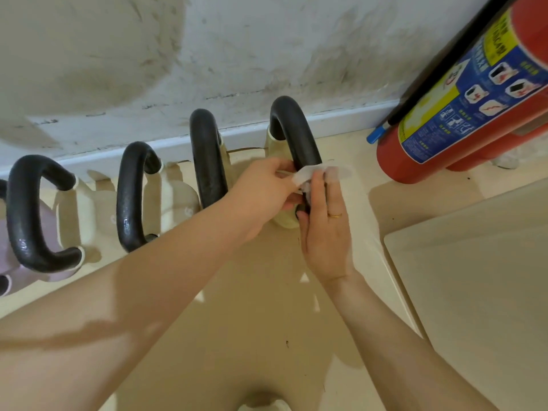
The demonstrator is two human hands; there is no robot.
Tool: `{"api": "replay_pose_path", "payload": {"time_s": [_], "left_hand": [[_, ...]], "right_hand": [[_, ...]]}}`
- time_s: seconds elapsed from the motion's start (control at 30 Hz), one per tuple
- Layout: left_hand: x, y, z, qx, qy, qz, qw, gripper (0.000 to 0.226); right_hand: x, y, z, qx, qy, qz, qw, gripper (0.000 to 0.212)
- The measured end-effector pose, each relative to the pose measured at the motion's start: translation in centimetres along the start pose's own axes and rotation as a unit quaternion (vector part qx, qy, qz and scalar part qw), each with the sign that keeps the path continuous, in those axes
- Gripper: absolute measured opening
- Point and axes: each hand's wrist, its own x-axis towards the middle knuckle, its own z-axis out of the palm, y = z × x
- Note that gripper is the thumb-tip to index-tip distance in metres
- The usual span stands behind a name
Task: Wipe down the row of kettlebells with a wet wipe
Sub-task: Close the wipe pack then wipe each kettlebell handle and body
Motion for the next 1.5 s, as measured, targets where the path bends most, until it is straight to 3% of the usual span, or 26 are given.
{"api": "replay_pose_path", "payload": {"time_s": [0.17,0.3,0.4,0.5,0.57,0.63,0.7,0.77,0.83,0.9,0.93,1.0,1.03,1.1,1.17,1.3,1.43,1.5], "left_hand": [[0.2,0.0,0.1,0.008,0.017,-0.014,1.000,0.023],[-0.1,0.3,0.1,0.121,0.006,0.015,0.993,0.046],[-0.6,0.4,-0.1,0.169,0.023,0.039,0.985,0.051],[-1.0,0.3,-0.5,0.166,0.030,0.044,0.985,0.046],[-1.2,0.3,-0.8,0.137,0.026,0.041,0.989,0.044],[-1.7,0.2,-1.0,0.117,0.022,0.044,0.992,0.043],[-2.0,0.4,-1.2,0.108,0.022,0.044,0.993,0.042],[-2.5,0.5,-1.5,0.091,0.025,0.036,0.995,0.041],[-3.0,0.4,-1.4,0.078,0.033,0.028,0.996,0.039],[-3.2,0.1,-0.9,0.072,0.037,0.026,0.996,0.038],[-3.3,0.0,-0.5,0.068,0.032,0.023,0.997,0.038],[-3.4,-0.1,0.4,0.050,0.018,0.022,0.998,0.039],[-3.4,-0.1,0.7,0.043,0.018,0.027,0.999,0.041],[-3.3,-0.2,0.9,0.045,0.031,0.035,0.998,0.044],[-3.1,-0.4,0.9,0.047,0.035,0.034,0.998,0.049],[-2.9,-0.3,0.5,0.033,0.010,0.018,0.999,0.051],[-2.8,-0.3,0.4,0.018,-0.015,0.018,1.000,0.054],[-2.8,-0.4,0.3,0.012,-0.029,0.020,0.999,0.055]], "right_hand": [[-0.6,2.5,0.0,-0.173,0.022,-0.156,0.972,0.041],[-0.1,3.0,-0.8,-0.307,0.034,-0.204,0.929,0.036],[-0.3,3.3,-1.1,-0.351,0.018,-0.246,0.903,0.027],[0.0,2.4,-1.6,-0.270,-0.013,-0.241,0.932,0.024],[0.4,1.6,-2.4,-0.119,-0.092,-0.134,0.980,0.020],[0.7,0.7,-3.6,0.045,-0.220,0.000,0.975,0.038],[0.7,0.4,-3.6,0.097,-0.240,0.100,0.961,0.060],[0.5,0.1,-3.8,0.141,-0.211,0.148,0.956,0.061],[0.3,-1.3,-4.3,0.165,-0.158,0.167,0.959,0.044],[0.5,-2.1,-5.2,0.150,-0.037,0.174,0.973,0.025],[0.9,-2.1,-5.4,0.145,0.037,0.181,0.972,0.027],[2.6,-2.1,-5.7,0.212,0.122,0.266,0.933,0.030],[3.8,-2.7,-5.9,0.276,0.114,0.334,0.894,0.032],[5.5,-3.2,-5.5,0.403,0.000,0.439,0.803,0.036],[5.9,-3.7,-5.2,0.421,-0.100,0.448,0.782,0.033],[5.8,-3.7,-5.0,0.406,-0.112,0.401,0.814,0.034],[4.9,-3.2,-3.7,0.236,-0.126,0.238,0.934,0.047],[3.9,-2.6,-3.3,0.168,-0.119,0.141,0.968,0.048]]}}
